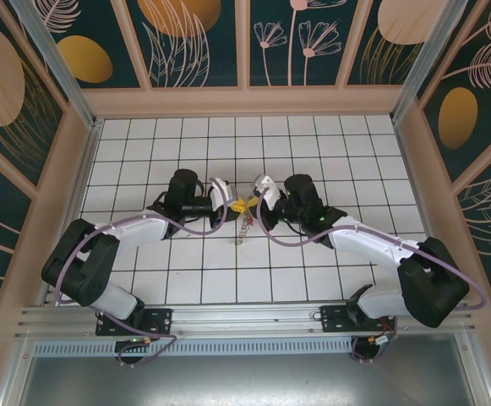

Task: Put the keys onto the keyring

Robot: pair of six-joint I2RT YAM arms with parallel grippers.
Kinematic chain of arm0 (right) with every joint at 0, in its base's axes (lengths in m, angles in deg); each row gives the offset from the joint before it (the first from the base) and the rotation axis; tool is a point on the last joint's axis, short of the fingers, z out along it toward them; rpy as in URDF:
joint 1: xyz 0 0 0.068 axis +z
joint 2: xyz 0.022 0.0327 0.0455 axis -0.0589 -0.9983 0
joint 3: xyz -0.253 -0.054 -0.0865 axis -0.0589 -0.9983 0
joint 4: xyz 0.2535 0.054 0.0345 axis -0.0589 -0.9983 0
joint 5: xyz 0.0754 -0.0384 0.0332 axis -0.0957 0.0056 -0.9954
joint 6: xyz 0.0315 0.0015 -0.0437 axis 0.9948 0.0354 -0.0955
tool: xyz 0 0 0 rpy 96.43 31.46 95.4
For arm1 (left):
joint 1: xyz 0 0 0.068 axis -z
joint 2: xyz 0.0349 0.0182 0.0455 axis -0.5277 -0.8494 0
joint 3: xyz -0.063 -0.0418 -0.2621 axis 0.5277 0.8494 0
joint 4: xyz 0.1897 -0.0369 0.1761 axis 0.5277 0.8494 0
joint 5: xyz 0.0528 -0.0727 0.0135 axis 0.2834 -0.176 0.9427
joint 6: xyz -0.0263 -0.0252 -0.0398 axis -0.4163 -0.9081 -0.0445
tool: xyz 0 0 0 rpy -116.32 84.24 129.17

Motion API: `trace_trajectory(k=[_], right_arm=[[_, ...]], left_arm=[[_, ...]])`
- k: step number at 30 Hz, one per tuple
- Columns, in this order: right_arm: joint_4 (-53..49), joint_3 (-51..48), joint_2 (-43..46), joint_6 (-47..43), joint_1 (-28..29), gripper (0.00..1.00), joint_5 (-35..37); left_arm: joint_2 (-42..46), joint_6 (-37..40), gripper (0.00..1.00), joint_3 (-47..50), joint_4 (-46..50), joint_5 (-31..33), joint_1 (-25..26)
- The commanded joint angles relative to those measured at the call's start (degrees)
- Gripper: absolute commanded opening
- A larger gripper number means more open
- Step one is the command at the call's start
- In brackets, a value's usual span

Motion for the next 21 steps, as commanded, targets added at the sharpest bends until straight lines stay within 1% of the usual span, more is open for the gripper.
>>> trace_trajectory(k=[1,5,7,13,17,21], right_arm=[[1.64,2.53,-0.23,-0.86,0.53,0.00,-1.48],[1.14,2.81,-0.68,-1.37,0.80,0.00,-1.55],[0.96,2.82,-0.63,-1.51,0.80,0.00,-1.51],[-0.25,2.91,-0.50,-1.72,1.06,0.00,-1.02],[-0.80,1.68,0.03,-0.54,0.44,0.00,1.97],[-0.92,0.06,-0.15,1.46,-0.72,0.00,3.50]], left_arm=[[-1.23,2.14,0.21,-1.98,3.55,-1.66,-0.25],[-1.69,2.55,0.20,-2.28,4.71,-1.36,-0.25],[-1.61,2.82,0.18,-2.35,5.15,-0.92,-0.26],[-1.04,2.00,0.01,-2.15,3.78,-0.15,-0.25],[0.12,1.15,0.00,-0.40,0.81,0.55,-0.25],[1.59,-1.11,0.00,2.62,-5.14,0.31,-0.30]])
